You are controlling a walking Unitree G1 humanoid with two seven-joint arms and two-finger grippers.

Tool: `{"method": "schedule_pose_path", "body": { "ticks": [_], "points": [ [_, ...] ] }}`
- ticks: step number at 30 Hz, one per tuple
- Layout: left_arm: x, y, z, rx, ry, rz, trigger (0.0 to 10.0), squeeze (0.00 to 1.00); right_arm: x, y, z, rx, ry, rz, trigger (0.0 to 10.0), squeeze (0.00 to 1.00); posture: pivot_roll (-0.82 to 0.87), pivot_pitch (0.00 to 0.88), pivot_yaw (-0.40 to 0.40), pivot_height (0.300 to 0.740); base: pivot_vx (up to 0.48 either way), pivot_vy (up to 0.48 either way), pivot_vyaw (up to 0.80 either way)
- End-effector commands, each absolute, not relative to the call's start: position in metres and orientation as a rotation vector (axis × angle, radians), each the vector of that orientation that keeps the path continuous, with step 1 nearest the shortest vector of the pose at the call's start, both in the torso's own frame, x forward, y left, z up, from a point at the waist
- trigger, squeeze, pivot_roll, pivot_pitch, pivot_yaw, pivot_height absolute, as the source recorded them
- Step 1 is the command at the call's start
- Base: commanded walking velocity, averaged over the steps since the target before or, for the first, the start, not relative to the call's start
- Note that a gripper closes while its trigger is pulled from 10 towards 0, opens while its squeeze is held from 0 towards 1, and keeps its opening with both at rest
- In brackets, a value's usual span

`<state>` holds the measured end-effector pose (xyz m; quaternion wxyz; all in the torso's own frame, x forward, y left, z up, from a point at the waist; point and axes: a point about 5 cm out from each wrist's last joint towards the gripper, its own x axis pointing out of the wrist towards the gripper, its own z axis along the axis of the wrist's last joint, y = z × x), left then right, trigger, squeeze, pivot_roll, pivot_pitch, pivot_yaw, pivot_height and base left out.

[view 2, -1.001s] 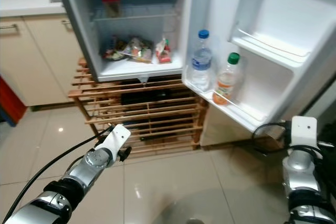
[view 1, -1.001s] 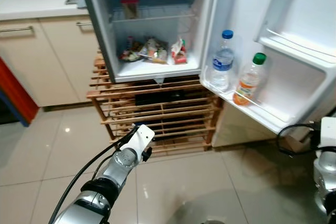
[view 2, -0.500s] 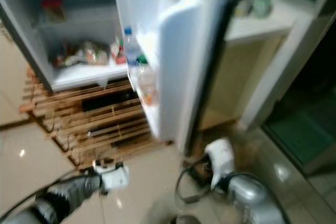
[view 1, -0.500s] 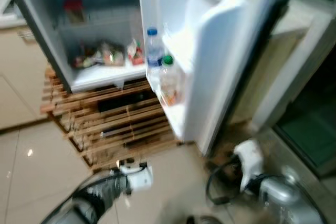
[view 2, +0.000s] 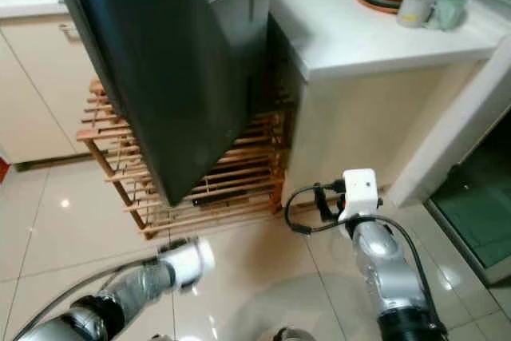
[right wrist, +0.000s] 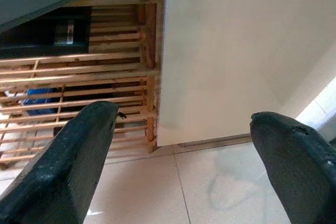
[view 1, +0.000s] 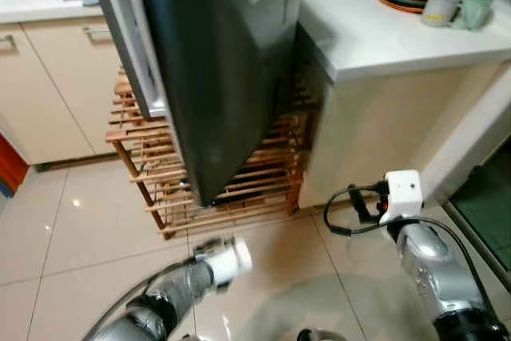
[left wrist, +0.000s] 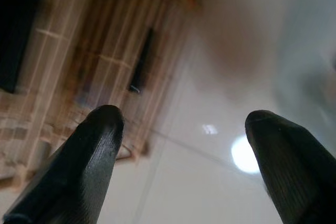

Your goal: Restocking fridge

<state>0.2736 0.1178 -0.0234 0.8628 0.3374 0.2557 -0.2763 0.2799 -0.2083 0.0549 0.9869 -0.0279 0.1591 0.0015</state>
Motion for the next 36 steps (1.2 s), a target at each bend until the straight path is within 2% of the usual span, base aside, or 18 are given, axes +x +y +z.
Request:
{"method": "schedule_pose_path", "body": {
  "ticks": [1,3,6,7,10,17,28,36],
  "points": [
    [0.304,0.106,0.012,0.483,0.381,-0.492,10.0,0.00,0.290,-0.207,0.066,-0.070,0.245,-0.048,10.0,1.00,-0.10,0.000,0.015,0.740,0.000,0.000,0.00],
    [0.322,0.096,0.043,0.323,0.245,-0.443,10.0,0.00,0.297,-0.204,0.073,-0.055,0.194,-0.086,10.0,1.00,-0.09,0.000,0.013,0.740,0.000,0.000,0.00],
    [0.330,0.094,0.060,0.239,0.180,-0.402,10.0,0.00,0.300,-0.204,0.077,-0.062,0.164,-0.107,10.0,1.00,-0.09,0.000,0.012,0.740,0.000,0.000,0.00],
    [0.339,0.091,0.088,0.127,0.075,-0.357,10.0,0.00,0.304,-0.202,0.083,-0.076,0.118,-0.136,10.0,1.00,-0.09,0.000,0.009,0.740,0.000,0.000,0.00],
    [0.341,0.087,0.111,0.078,-0.035,-0.347,10.0,0.00,0.308,-0.201,0.086,-0.113,0.092,-0.158,10.0,1.00,-0.08,0.000,0.007,0.740,0.000,0.000,0.00],
    [0.341,0.089,0.125,0.006,-0.078,-0.343,10.0,0.00,0.317,-0.192,0.099,-0.146,0.001,-0.179,10.0,1.00,-0.09,0.000,0.023,0.740,0.000,0.000,-0.75],
    [0.338,0.091,0.126,-0.036,-0.059,-0.346,10.0,0.00,0.323,-0.200,0.103,-0.178,-0.031,-0.236,10.0,1.00,-0.07,0.000,-0.007,0.740,0.000,0.000,-0.78],
    [0.335,0.080,0.127,-0.039,-0.066,-0.358,10.0,0.00,0.327,-0.209,0.110,-0.203,-0.039,-0.235,10.0,1.00,-0.09,0.000,-0.057,0.740,0.448,0.000,-0.78]
  ]
}}
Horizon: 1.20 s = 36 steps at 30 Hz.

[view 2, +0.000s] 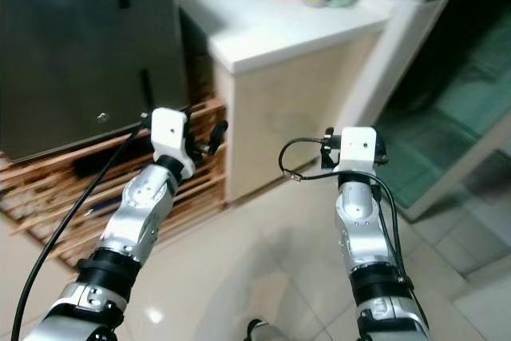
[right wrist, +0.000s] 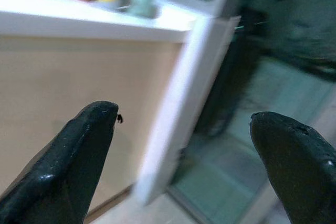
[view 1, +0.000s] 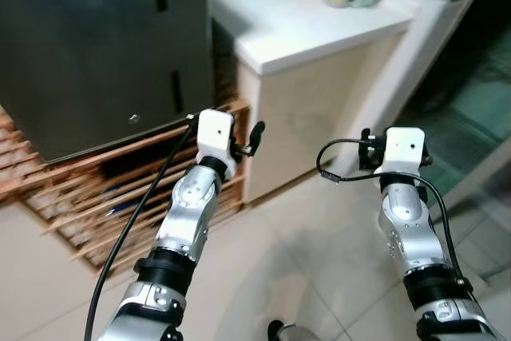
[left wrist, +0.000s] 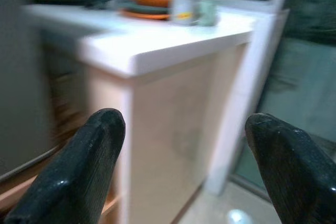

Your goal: Restocking fridge

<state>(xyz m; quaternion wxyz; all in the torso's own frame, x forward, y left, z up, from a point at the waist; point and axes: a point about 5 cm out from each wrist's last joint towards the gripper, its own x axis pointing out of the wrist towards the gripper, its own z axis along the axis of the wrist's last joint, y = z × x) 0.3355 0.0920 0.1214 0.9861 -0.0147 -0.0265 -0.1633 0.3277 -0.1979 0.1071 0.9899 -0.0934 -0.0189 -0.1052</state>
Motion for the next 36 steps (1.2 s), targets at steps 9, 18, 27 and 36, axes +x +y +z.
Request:
{"method": "schedule_pose_path", "body": {
  "ticks": [9,18,27,36],
  "points": [
    [0.333,0.086,0.120,0.054,-0.035,-0.395,10.0,0.00,0.314,-0.229,0.092,-0.148,0.035,-0.299,10.0,1.00,-0.07,0.000,-0.066,0.740,0.454,0.000,-0.78],
    [0.328,0.094,0.111,0.098,0.011,-0.396,10.0,0.00,0.298,-0.240,0.076,-0.022,0.092,-0.362,10.0,1.00,-0.06,0.000,-0.047,0.740,0.395,0.000,-0.78],
    [0.322,0.114,0.102,0.115,0.074,-0.352,10.0,0.00,0.283,-0.234,0.065,-0.009,0.121,-0.362,10.0,1.00,-0.07,0.000,-0.009,0.740,0.000,0.000,-0.77],
    [0.319,0.120,0.100,0.133,0.096,-0.319,10.0,0.00,0.279,-0.224,0.063,0.018,0.132,-0.289,10.0,1.00,-0.08,0.000,-0.012,0.740,0.000,0.000,-0.77]
  ]
}}
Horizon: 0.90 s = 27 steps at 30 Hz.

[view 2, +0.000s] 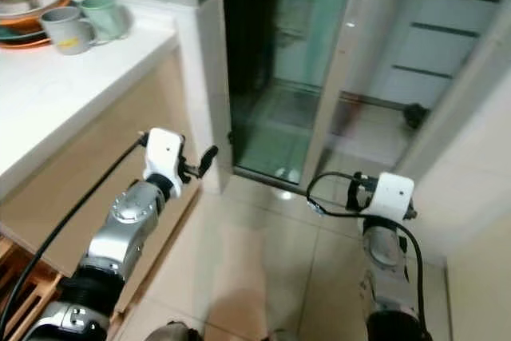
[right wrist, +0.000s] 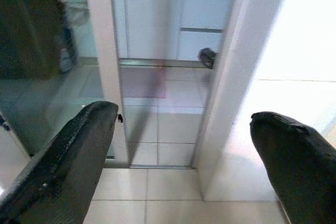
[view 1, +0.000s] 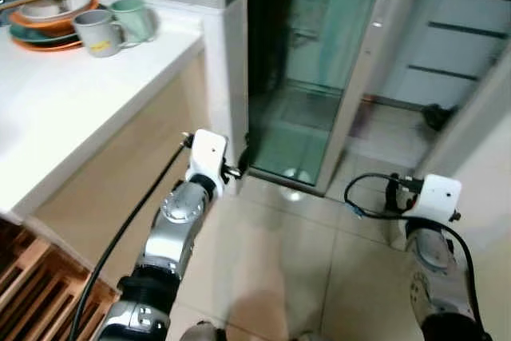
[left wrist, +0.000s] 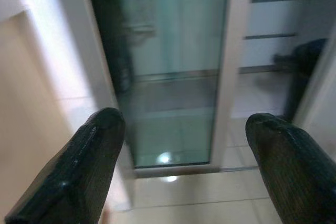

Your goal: Restocking fridge

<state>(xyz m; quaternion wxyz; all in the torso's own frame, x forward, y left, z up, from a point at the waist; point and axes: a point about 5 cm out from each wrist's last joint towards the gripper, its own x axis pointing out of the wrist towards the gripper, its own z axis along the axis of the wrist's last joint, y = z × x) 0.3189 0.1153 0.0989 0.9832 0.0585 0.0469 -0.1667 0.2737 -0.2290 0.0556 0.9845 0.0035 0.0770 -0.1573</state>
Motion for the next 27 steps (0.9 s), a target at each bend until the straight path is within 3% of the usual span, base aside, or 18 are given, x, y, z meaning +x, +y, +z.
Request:
{"method": "schedule_pose_path", "body": {
  "ticks": [1,6,13,18,19,27],
  "points": [
    [0.318,0.121,0.101,0.141,0.095,-0.323,10.0,0.00,0.279,-0.222,0.062,0.033,0.136,-0.277,10.0,1.00,-0.08,0.000,-0.012,0.740,0.000,0.000,0.00],
    [0.314,0.132,0.104,0.090,0.097,-0.253,10.0,0.00,0.281,-0.210,0.061,0.081,0.146,-0.218,10.0,1.00,-0.07,0.000,-0.003,0.740,0.000,0.000,0.00],
    [0.284,0.142,0.094,0.106,0.150,-0.245,10.0,0.00,0.270,-0.212,0.063,0.099,0.183,-0.241,10.0,1.00,-0.07,0.000,-0.014,0.740,0.000,0.000,0.00],
    [0.270,0.153,0.108,0.112,0.154,-0.242,10.0,0.00,0.250,-0.200,0.072,-0.015,0.237,-0.064,10.0,1.00,-0.09,0.000,-0.016,0.740,0.000,0.000,0.00],
    [0.262,0.151,0.111,0.104,0.163,-0.266,10.0,0.00,0.246,-0.186,0.081,0.018,0.221,0.064,10.0,1.00,-0.09,0.000,-0.017,0.740,0.000,0.000,0.00],
    [0.270,0.145,0.117,0.087,0.140,-0.244,10.0,0.00,0.253,-0.180,0.081,0.109,0.223,0.098,10.0,1.00,-0.09,0.000,-0.023,0.740,0.000,0.000,0.00]
  ]
}}
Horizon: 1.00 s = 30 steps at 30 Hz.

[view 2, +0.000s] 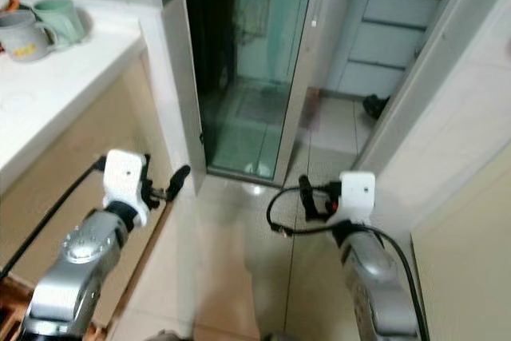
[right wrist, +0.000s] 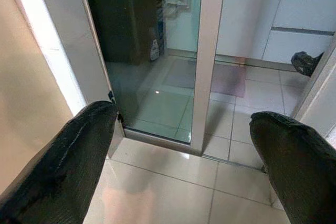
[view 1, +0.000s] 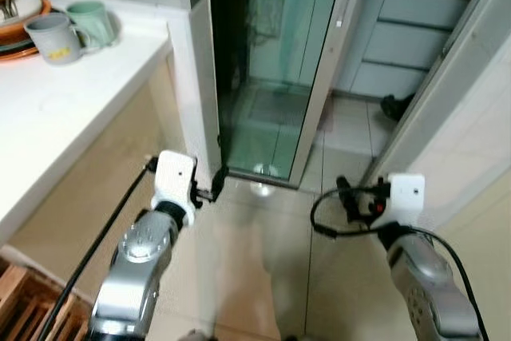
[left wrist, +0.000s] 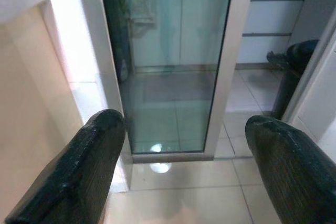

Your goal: Restocking fridge

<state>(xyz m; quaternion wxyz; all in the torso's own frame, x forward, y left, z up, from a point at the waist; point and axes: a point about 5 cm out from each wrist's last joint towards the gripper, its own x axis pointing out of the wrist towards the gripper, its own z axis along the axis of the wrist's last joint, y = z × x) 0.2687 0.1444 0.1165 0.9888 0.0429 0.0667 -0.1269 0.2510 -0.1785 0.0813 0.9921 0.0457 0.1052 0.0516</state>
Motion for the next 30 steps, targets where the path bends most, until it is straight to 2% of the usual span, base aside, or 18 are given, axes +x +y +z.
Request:
{"method": "schedule_pose_path", "body": {
  "ticks": [1,8,30],
  "points": [
    [0.2704,0.1449,0.1167,0.087,0.140,-0.244,10.0,0.00,0.2529,-0.1798,0.0809,0.109,0.223,0.098,10.0,1.00,-0.09,0.000,-0.023,0.740,0.000,0.000,0.00],
    [0.2673,0.1482,0.1205,0.074,0.163,-0.247,10.0,0.00,0.2444,-0.1851,0.0738,0.139,0.298,0.073,10.0,1.00,-0.08,0.000,-0.021,0.740,0.000,0.000,0.00],
    [0.2690,0.1480,0.1213,0.074,0.161,-0.249,10.0,0.00,0.2441,-0.1860,0.0717,0.124,0.309,0.070,10.0,1.00,-0.09,0.000,-0.021,0.740,0.000,0.000,0.00]
  ]
}}
